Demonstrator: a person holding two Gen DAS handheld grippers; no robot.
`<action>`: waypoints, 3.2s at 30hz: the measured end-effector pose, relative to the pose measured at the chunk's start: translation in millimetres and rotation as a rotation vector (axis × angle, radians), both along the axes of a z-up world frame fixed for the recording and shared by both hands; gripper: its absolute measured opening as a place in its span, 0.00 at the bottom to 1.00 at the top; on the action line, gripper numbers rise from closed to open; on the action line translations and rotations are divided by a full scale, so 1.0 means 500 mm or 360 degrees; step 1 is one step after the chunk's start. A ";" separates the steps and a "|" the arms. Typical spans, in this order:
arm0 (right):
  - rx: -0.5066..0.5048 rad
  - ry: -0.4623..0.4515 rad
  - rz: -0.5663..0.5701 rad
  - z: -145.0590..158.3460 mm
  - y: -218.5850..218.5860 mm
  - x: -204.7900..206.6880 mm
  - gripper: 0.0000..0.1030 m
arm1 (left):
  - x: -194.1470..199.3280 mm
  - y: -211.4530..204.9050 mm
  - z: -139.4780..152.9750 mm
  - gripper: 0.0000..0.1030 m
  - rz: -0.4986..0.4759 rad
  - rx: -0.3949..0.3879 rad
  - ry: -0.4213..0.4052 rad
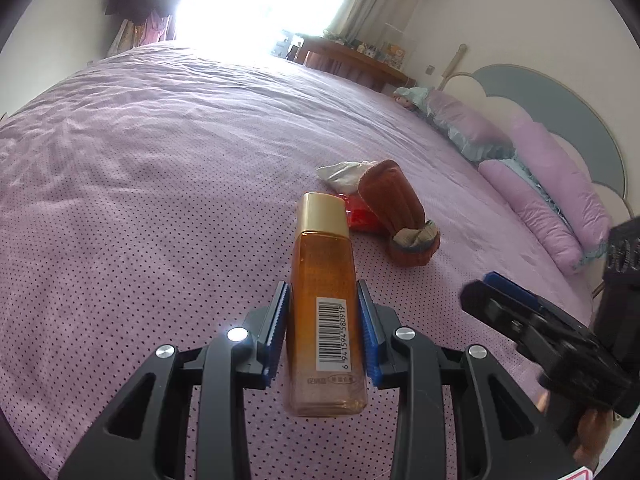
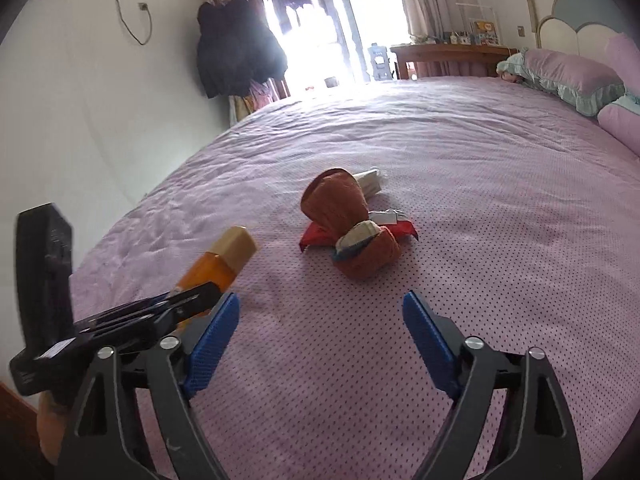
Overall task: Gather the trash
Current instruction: 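Grasp the amber bottle with the left gripper while the right grasps the brown sock, then carry the amber bottle and brown sock over the yellow bin, then open both grippers to drop the bottle and sock into the bin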
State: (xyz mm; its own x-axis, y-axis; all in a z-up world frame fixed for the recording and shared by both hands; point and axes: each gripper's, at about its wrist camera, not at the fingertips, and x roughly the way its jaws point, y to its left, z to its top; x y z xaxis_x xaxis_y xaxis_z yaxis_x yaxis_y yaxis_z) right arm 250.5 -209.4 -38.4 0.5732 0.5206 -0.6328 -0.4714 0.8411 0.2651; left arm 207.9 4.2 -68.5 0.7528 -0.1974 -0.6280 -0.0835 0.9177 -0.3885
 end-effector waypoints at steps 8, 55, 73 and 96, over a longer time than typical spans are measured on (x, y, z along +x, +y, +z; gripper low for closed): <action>-0.0039 0.0061 -0.0104 -0.027 0.020 0.099 0.72 | 0.002 -0.001 -0.013 0.33 -0.0042 -0.0018 0.0013; 0.0382 0.0062 -0.0781 -0.064 -0.621 -0.557 0.28 | -0.272 -0.544 -0.033 0.33 -0.1230 -0.0041 0.0141; 0.0191 0.0732 -0.1329 -0.354 -0.756 -0.783 0.28 | -0.384 -0.751 -0.195 0.33 -0.1628 0.0015 0.0487; 0.0283 0.0988 -0.1348 -0.489 -0.772 -0.806 0.52 | -0.433 -0.825 -0.283 0.33 -0.1731 0.0175 0.0628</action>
